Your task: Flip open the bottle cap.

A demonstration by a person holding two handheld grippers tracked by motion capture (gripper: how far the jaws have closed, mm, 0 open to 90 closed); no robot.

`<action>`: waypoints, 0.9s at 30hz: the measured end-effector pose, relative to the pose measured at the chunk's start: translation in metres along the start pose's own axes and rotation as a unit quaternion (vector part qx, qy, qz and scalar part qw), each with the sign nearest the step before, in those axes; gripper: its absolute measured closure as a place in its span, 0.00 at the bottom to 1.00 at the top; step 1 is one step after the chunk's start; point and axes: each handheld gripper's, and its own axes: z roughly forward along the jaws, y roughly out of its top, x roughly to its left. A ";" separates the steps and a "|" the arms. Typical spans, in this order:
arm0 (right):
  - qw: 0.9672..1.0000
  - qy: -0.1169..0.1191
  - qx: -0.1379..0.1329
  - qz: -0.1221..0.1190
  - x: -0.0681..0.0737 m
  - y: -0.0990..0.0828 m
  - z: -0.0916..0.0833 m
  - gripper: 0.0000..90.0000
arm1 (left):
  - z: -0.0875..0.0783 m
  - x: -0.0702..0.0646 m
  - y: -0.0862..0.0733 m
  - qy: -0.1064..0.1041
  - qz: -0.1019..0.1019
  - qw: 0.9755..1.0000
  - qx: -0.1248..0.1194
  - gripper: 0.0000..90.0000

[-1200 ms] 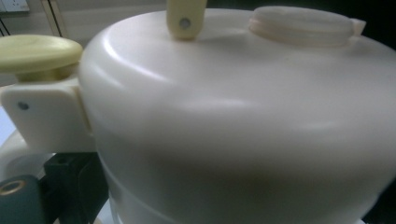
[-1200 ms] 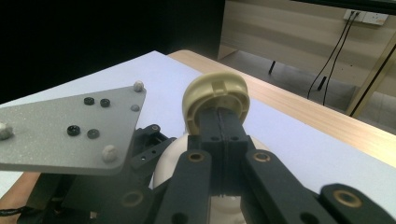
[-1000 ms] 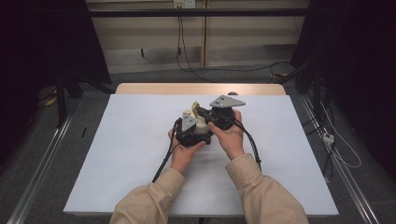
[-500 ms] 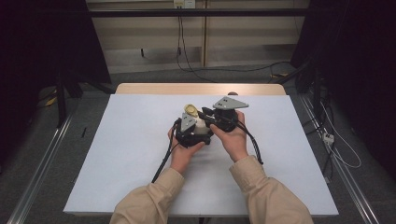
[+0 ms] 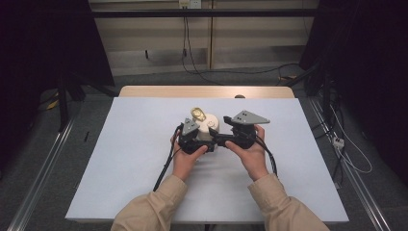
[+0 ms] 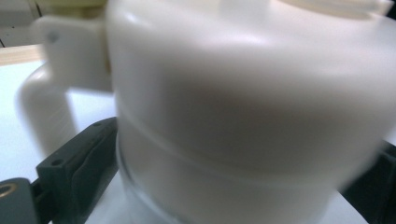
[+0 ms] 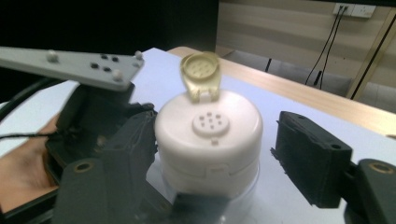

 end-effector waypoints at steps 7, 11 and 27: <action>1.000 -0.007 -0.009 0.009 -0.006 -0.021 -0.019 0.21 | -0.016 0.002 -0.004 0.005 0.022 1.000 0.021 0.05; 1.000 -0.011 -0.005 0.004 -0.008 -0.033 -0.028 0.20 | -0.032 0.005 -0.007 0.000 0.023 1.000 0.017 0.06; 1.000 -0.017 0.010 0.014 -0.015 -0.066 -0.053 0.17 | -0.098 0.021 -0.014 -0.013 0.042 0.999 0.013 0.07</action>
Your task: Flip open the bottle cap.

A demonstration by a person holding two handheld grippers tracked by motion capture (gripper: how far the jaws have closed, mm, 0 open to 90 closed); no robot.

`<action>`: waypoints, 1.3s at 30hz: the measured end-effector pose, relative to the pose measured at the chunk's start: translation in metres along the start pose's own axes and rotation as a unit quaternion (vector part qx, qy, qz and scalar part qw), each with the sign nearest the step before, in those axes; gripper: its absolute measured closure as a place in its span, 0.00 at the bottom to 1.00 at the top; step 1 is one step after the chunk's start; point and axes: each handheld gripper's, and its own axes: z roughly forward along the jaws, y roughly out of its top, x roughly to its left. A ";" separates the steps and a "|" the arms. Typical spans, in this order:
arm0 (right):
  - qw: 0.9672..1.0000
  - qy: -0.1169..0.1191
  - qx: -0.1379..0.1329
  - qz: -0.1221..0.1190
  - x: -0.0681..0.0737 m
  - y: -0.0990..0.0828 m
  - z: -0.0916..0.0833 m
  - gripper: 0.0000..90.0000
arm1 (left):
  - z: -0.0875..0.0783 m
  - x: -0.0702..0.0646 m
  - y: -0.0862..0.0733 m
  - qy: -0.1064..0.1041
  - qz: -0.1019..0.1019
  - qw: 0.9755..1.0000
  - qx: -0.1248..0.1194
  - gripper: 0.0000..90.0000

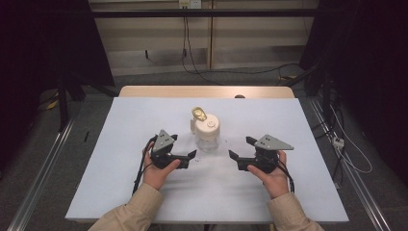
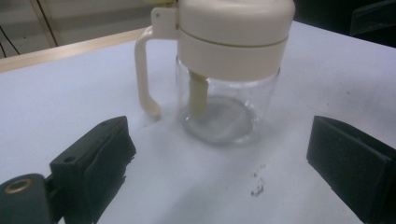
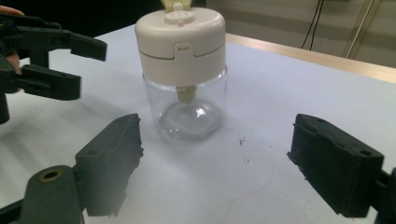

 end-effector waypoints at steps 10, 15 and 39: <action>1.000 0.003 0.000 -0.008 0.001 -0.008 -0.011 0.16 | -0.036 0.015 -0.012 0.005 -0.002 1.000 0.001 0.07; 1.000 0.000 -0.002 -0.011 -0.001 -0.012 -0.018 0.16 | -0.051 0.024 -0.016 0.019 -0.003 1.000 -0.001 0.08; 1.000 -0.009 0.016 -0.011 -0.009 -0.034 -0.041 0.16 | -0.082 0.042 -0.032 0.035 -0.006 0.999 0.007 0.08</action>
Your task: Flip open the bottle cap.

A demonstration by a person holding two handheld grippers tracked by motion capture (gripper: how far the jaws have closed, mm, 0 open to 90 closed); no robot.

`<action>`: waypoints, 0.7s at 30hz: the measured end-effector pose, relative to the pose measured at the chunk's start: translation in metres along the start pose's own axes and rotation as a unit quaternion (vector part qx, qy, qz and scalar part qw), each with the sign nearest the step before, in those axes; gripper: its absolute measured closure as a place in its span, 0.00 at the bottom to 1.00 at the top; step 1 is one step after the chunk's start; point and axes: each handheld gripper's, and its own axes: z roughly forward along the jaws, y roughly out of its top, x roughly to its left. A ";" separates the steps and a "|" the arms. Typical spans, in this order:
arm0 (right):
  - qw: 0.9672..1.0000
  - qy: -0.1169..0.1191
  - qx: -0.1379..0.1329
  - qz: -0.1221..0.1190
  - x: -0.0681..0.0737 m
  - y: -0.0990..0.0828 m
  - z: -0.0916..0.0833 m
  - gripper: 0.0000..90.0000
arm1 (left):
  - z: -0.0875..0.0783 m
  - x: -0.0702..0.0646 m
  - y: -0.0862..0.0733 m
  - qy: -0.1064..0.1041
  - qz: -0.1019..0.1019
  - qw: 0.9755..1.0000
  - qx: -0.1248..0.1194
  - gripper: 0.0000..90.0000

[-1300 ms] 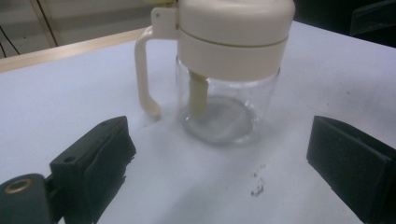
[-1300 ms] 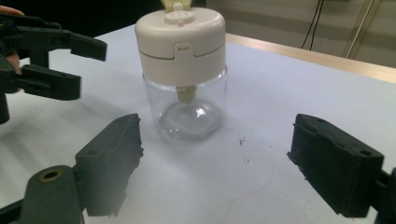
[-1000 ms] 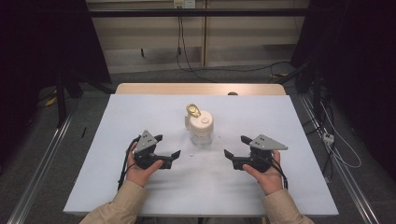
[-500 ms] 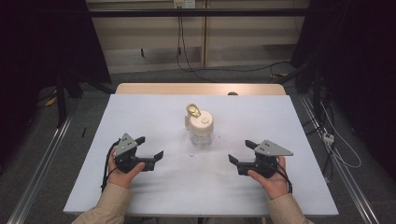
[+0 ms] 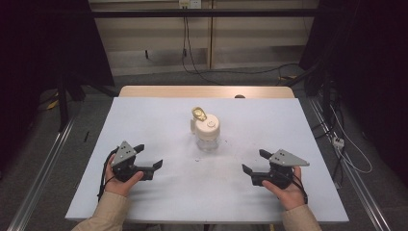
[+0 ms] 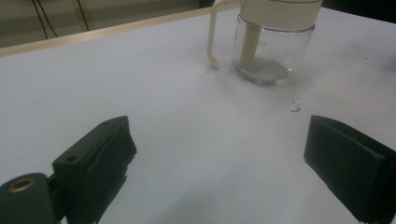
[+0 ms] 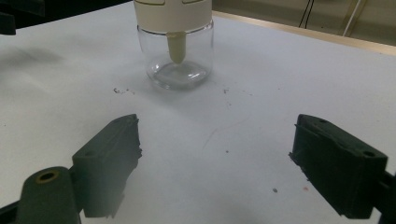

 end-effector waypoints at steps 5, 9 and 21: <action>1.000 -0.007 0.001 0.002 -0.002 -0.004 -0.006 0.16 | -0.004 0.003 -0.003 0.001 -0.008 1.000 -0.002 0.08; 1.000 -0.009 0.003 0.001 -0.004 -0.007 -0.010 0.16 | -0.007 0.004 -0.003 0.001 -0.004 1.000 -0.001 0.08; 1.000 -0.017 0.005 0.003 -0.008 -0.012 -0.018 0.16 | -0.016 0.011 -0.008 0.010 -0.015 1.000 -0.005 0.08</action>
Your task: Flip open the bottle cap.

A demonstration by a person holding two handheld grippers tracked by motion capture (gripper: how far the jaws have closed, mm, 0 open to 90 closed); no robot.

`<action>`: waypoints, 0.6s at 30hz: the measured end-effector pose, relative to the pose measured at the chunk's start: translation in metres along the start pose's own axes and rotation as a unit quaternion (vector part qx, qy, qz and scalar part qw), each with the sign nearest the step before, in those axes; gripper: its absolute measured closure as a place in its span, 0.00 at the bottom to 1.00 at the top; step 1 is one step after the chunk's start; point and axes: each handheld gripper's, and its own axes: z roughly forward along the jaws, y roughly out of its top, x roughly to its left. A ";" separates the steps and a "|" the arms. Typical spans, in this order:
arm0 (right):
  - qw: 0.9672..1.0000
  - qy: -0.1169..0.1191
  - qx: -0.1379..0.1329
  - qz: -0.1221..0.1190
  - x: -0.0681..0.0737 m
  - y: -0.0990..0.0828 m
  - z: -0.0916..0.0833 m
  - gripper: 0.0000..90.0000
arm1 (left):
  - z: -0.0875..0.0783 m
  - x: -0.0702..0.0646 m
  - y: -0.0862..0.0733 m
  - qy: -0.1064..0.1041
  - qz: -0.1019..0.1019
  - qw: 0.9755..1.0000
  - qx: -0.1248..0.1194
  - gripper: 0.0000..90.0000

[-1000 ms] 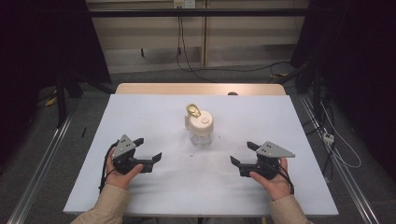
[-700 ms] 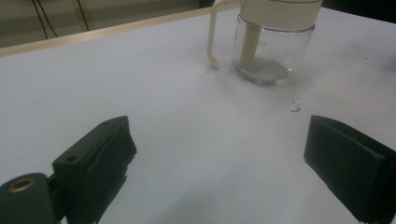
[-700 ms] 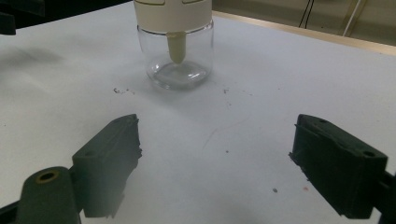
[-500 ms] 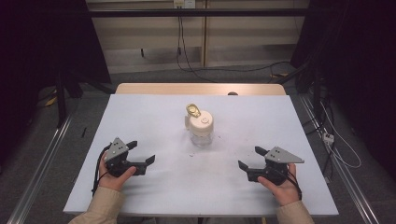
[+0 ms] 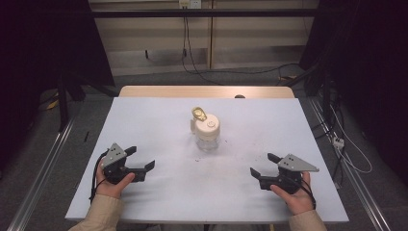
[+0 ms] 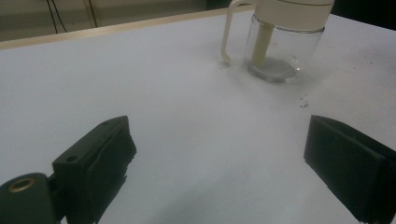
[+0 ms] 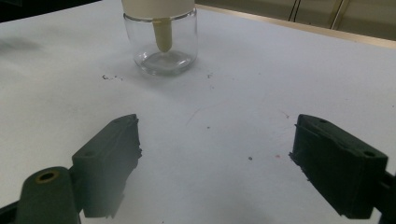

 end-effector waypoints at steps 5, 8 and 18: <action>1.000 -0.002 0.000 -0.005 0.000 -0.001 -0.002 0.16 | -0.004 0.002 -0.002 0.003 0.002 1.000 0.004 0.08; 1.000 -0.004 0.002 -0.007 0.000 -0.001 -0.003 0.16 | -0.005 0.002 -0.002 0.006 0.008 1.000 0.004 0.08; 1.000 -0.002 0.005 -0.013 0.001 -0.001 -0.001 0.16 | -0.005 0.000 -0.002 0.006 0.011 1.000 0.007 0.08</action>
